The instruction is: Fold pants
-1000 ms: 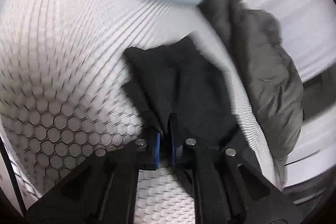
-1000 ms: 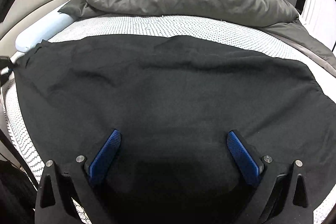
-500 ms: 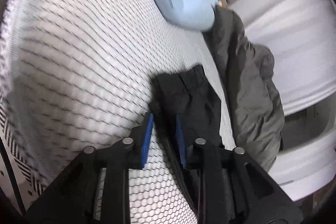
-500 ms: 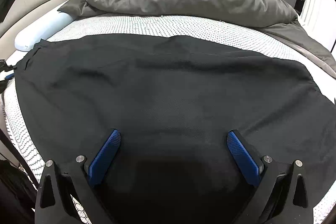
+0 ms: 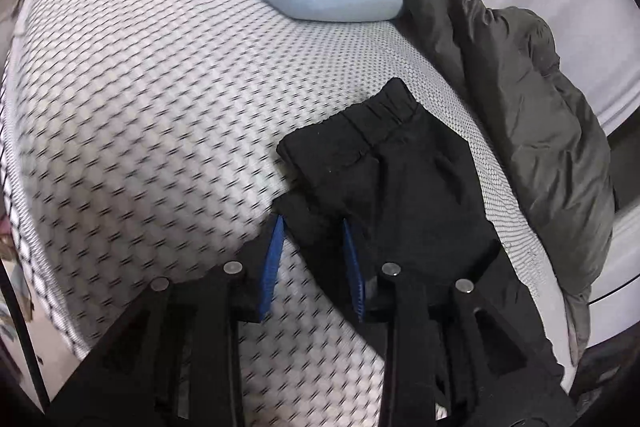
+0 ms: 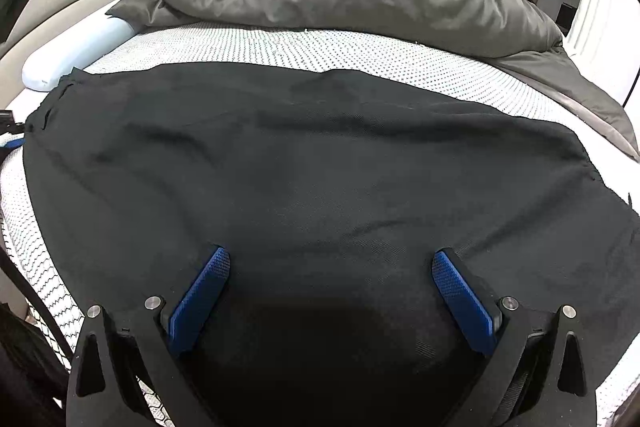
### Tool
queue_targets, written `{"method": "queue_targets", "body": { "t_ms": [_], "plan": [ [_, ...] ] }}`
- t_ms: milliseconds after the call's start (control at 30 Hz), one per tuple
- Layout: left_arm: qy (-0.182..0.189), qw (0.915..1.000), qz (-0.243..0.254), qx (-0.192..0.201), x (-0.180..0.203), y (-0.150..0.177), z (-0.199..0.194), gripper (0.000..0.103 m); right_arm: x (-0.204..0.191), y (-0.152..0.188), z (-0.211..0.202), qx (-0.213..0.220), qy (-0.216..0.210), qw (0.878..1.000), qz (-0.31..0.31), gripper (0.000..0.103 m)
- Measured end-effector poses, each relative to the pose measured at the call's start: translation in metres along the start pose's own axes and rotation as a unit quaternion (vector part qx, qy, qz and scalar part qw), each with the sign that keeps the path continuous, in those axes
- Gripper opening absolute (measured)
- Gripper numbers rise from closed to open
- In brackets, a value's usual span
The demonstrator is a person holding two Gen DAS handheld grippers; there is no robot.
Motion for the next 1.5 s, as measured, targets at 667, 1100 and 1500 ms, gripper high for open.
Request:
{"method": "queue_targets", "body": {
  "t_ms": [667,1100,1500],
  "plan": [
    [-0.059,0.9956,-0.018,0.070,-0.020,-0.020,-0.034,0.014,0.001,-0.001,0.000,0.005,-0.010,1.000,-0.005,0.102],
    [0.030,0.9958,-0.086,0.012,0.011,-0.027,0.006,0.015,0.001,0.001,0.000,0.005,-0.008,1.000,-0.008,0.102],
    [0.056,0.9937,-0.096,-0.016,0.016,-0.037,0.023,0.057,0.001,-0.001,0.003,0.003,-0.004,1.000,-0.012,0.102]
  ]
}}
Point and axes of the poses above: each gripper's, at about its wrist camera, not at the fingertips, and z roughly the way its jaws point, x to its right, y to its underside, the point moved 8 cm from there along z, roughly the way its jaws point, and after that the axes turned 10 degrees about x, right-handed, at the moved point
